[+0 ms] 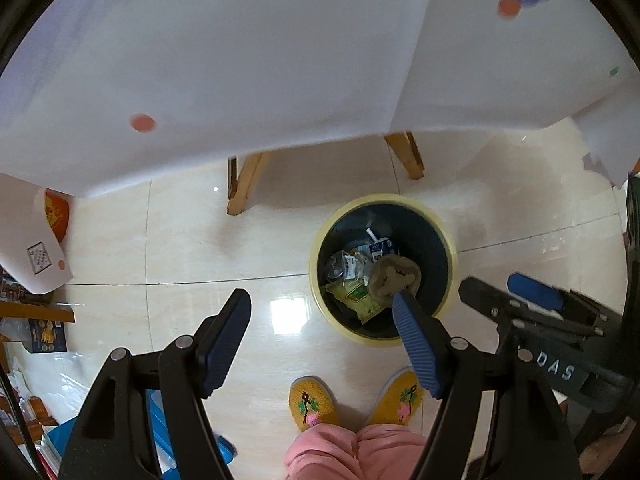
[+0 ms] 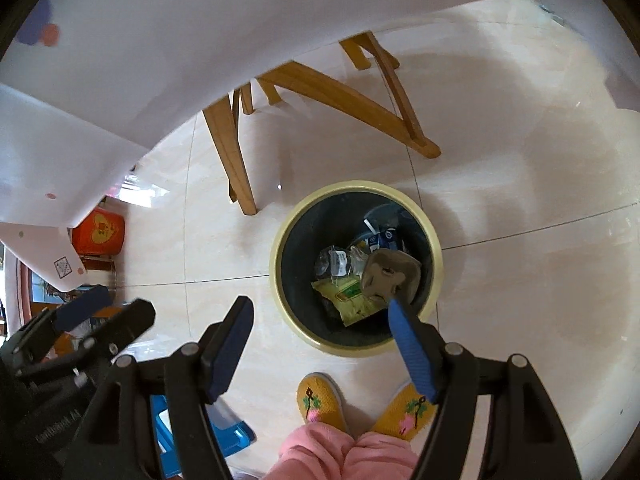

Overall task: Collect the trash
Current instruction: 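Raise both open tools back toward the table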

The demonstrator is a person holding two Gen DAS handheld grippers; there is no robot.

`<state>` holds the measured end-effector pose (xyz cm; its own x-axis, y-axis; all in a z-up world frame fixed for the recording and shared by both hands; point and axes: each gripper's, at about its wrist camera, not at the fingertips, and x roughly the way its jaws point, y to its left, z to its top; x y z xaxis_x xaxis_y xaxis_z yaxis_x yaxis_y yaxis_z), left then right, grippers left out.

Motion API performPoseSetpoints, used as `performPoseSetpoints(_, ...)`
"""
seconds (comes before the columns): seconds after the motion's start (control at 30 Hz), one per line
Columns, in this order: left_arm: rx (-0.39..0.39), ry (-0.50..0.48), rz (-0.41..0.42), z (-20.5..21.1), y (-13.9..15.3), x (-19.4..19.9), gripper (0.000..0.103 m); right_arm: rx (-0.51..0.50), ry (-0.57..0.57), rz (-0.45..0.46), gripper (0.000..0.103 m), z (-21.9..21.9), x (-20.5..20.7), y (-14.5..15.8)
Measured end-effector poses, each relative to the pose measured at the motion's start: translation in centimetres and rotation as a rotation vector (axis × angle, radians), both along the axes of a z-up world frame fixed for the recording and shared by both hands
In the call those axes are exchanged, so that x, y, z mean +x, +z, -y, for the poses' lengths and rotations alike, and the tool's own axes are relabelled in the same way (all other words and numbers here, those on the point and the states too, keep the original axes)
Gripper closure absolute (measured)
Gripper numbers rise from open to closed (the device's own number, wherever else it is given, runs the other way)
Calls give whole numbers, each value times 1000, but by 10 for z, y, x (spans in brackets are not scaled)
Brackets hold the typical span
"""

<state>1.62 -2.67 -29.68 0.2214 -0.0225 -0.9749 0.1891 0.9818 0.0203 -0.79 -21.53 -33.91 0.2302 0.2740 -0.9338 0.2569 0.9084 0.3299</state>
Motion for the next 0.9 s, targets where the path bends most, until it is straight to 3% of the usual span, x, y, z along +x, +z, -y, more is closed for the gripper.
performPoseSetpoints(0.3, -14, 10, 58, 2, 71, -1, 31, 15, -22, 86, 32, 3, -9, 80)
performPoseSetpoints(0.67, -38, -4, 193, 8, 204, -1, 31, 7, 26, 228, 32, 12, -7, 218)
performPoseSetpoints(0.9, -54, 13, 282, 16, 273, -5, 31, -12, 91, 342, 32, 15, -2, 285)
